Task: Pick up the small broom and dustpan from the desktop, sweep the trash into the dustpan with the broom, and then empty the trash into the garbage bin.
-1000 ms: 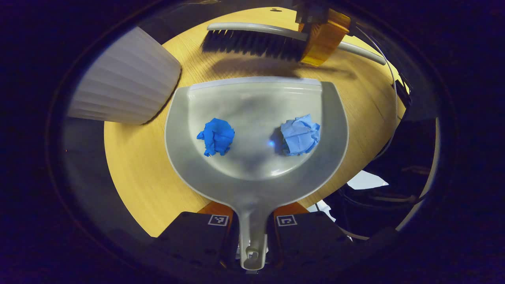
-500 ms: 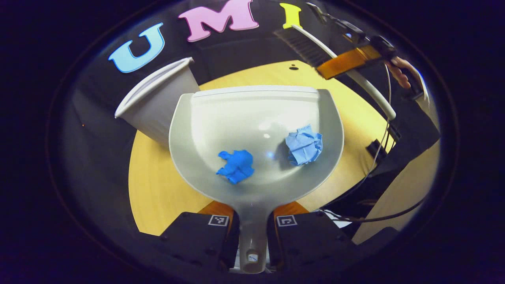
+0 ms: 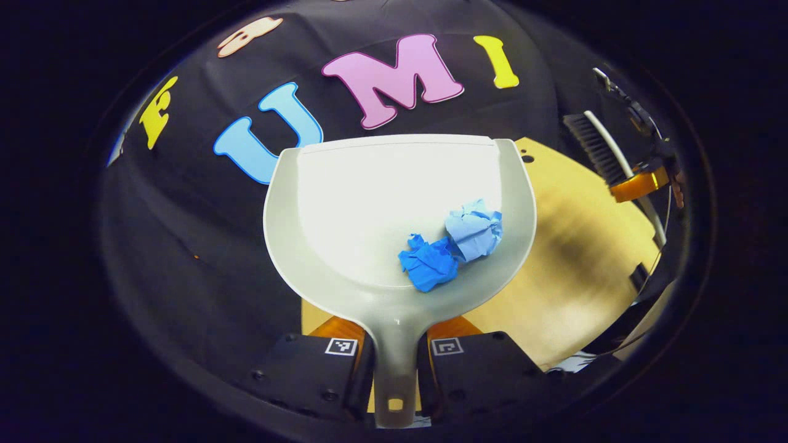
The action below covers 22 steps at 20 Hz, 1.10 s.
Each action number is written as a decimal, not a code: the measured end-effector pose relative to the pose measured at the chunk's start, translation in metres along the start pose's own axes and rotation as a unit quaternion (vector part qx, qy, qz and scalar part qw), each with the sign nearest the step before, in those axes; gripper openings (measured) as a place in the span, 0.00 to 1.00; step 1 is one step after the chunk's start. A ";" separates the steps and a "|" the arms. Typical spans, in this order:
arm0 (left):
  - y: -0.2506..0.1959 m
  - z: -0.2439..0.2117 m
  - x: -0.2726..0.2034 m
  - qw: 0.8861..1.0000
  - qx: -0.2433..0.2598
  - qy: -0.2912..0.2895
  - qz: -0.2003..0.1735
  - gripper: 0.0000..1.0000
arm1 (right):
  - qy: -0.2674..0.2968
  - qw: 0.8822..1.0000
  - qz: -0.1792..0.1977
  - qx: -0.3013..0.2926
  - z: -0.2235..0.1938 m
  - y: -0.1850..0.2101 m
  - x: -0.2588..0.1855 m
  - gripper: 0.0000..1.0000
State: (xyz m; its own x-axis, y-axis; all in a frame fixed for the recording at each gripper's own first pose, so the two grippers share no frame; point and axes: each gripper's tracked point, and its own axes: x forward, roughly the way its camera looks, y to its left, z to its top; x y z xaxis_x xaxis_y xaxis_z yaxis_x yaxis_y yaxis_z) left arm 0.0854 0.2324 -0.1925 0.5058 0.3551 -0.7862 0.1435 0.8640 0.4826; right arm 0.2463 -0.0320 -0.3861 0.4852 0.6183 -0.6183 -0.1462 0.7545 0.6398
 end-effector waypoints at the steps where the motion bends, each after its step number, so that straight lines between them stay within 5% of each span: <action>1: 0.018 -0.003 0.006 1.000 0.019 0.016 0.013 0.27 | 0.000 1.000 0.007 0.007 -0.002 0.005 0.000 0.26; 10: 0.103 -0.023 0.039 0.970 0.175 0.135 0.103 0.28 | 0.022 1.000 -0.003 0.015 -0.022 -0.010 -0.005 0.25; 13: 0.128 -0.028 0.035 0.936 0.270 0.159 0.159 0.28 | 0.023 1.000 -0.005 0.021 -0.025 -0.014 -0.007 0.25; 16: 0.155 -0.028 0.026 0.889 0.371 0.175 0.203 0.27 | 0.026 0.999 -0.005 0.022 -0.027 -0.015 -0.008 0.26; 22: 0.174 -0.013 0.006 0.813 0.485 0.189 0.260 0.28 | 0.033 0.999 -0.001 0.014 -0.033 -0.010 -0.010 0.29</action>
State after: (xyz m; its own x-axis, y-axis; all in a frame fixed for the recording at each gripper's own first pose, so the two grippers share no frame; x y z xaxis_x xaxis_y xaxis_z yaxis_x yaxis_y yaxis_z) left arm 0.1028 0.3898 -0.1184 0.4409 0.8253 -0.3527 0.6907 -0.0610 0.7206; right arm 0.2150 -0.0384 -0.4015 0.4270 0.6300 -0.6487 -0.1203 0.7506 0.6498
